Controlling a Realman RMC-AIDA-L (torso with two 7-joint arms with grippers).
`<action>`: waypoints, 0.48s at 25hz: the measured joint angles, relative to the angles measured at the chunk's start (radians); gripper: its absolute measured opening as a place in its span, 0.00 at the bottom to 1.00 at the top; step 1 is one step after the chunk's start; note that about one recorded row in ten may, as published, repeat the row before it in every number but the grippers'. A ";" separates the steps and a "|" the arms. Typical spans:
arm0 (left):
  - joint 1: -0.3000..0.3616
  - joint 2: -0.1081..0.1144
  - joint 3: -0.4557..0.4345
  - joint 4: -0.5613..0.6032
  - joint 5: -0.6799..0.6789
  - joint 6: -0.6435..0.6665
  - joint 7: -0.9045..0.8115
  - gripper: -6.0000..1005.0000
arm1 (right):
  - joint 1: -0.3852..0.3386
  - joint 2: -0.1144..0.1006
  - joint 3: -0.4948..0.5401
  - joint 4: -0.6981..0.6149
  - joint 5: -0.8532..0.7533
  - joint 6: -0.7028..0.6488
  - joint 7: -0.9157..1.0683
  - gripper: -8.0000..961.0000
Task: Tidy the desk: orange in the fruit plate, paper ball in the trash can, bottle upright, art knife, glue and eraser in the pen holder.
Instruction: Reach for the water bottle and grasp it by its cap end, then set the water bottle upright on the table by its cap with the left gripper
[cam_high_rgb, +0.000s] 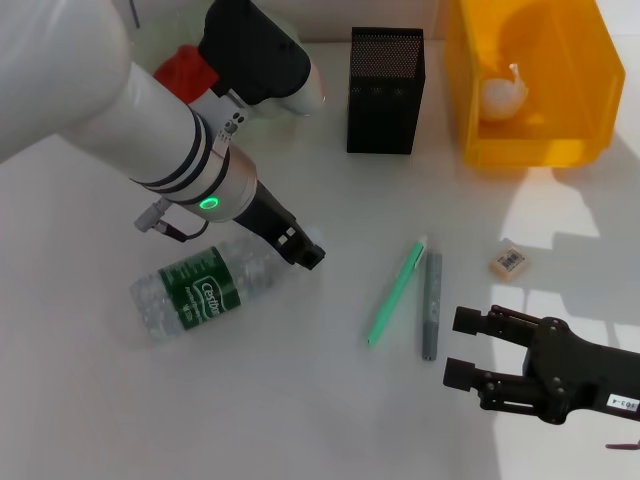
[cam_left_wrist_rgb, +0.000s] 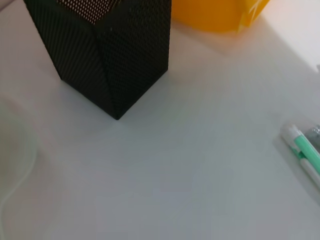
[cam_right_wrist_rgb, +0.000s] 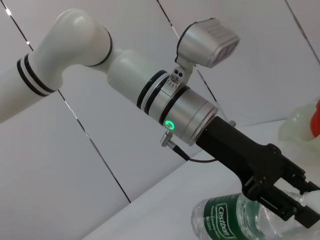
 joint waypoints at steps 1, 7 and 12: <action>0.000 0.000 0.000 0.000 0.000 0.000 0.000 0.73 | 0.000 -0.001 0.000 0.000 0.000 0.000 0.000 0.86; 0.000 0.000 0.006 0.000 0.004 0.006 0.000 0.48 | -0.003 -0.003 0.002 0.000 -0.001 0.001 0.000 0.86; 0.012 0.000 0.028 0.040 0.006 0.008 0.000 0.46 | -0.009 -0.004 0.006 -0.003 -0.001 0.001 0.000 0.86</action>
